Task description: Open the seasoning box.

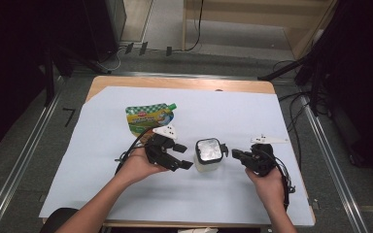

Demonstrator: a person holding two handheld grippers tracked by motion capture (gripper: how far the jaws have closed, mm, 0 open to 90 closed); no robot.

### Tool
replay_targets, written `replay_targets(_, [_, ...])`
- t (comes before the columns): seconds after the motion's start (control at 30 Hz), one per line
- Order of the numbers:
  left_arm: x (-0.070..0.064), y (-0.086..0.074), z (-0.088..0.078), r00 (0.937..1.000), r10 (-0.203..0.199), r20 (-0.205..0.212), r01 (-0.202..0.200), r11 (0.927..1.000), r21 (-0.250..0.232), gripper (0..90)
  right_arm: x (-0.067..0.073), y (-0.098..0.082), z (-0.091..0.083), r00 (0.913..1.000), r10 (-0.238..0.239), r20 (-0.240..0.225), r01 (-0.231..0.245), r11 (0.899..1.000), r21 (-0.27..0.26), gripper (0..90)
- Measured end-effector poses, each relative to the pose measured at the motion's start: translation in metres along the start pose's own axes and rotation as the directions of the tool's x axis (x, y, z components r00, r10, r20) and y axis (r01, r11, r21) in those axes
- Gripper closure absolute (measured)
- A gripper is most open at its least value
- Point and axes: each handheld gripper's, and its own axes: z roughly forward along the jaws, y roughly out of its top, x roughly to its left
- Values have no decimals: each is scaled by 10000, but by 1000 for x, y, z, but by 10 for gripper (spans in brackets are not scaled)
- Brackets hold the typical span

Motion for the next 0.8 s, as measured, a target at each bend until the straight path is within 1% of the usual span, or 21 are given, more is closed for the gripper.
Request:
replay_targets(0.03, [1,2,0,9998,-171,129,172,9998,-59,293,0,1,4,10000,17,12,-17,9999,136,900])
replay_targets(0.07, [3,4,1,9981,-374,496,381,9992,-146,291,1,2,8,10000,-33,17,33,9997,255,900])
replay_targets(0.1, [3,6,2,9961,-512,723,520,9986,-104,300,2,3,11,9999,-31,-146,36,9994,350,900])
replay_targets(0.13, [3,9,3,9968,-418,680,417,9991,36,299,3,4,13,9999,-163,16,163,9991,390,900])
replay_targets(0.17, [2,12,4,9988,-150,456,143,9998,159,293,4,7,14,9992,-386,77,382,9984,422,900])
replay_targets(0.2, [2,15,5,9996,132,266,-135,9998,140,275,3,10,15,9992,-403,49,400,9980,485,900])
replay_targets(0.23, [3,16,5,9995,118,292,-120,9999,76,264,1,13,17,9993,-382,-21,382,9979,517,900])
replay_targets(0.33, [5,20,8,9987,-138,483,150,9996,-242,249,0,15,26,9981,-576,211,559,9956,748,900])
replay_targets(0.4, [4,21,11,9993,-5,368,18,9994,-347,240,-3,16,33,9986,-471,254,446,9949,899,900])
replay_targets(0.47, [4,20,13,9995,117,303,-108,9996,-276,229,-4,16,37,9986,-446,282,416,9943,983,900])
replay_targets(0.5, [4,19,15,9995,186,256,-182,9997,-136,224,-4,16,38,9983,-500,311,467,9940,988,900])
replay_targets(0.57, [6,18,17,9993,307,201,-308,9995,38,204,-5,15,40,9984,-527,222,504,9944,924,900])
replay_targets(0.63, [6,15,18,9992,300,279,-300,9995,-35,200,-5,15,42,9986,-515,148,501,9953,831,900])
replay_targets(0.7, [5,15,21,9994,309,123,-309,9995,-30,185,-5,15,42,9988,-478,65,472,9955,820,900])
replay_targets(0.73, [5,14,22,9996,272,100,-271,9996,-59,184,-5,15,42,9986,-522,54,515,9953,815,900])
replay_targets(0.8, [7,11,24,9996,264,88,-264,9996,45,182,-3,14,43,9990,-444,4,443,9959,784,900])
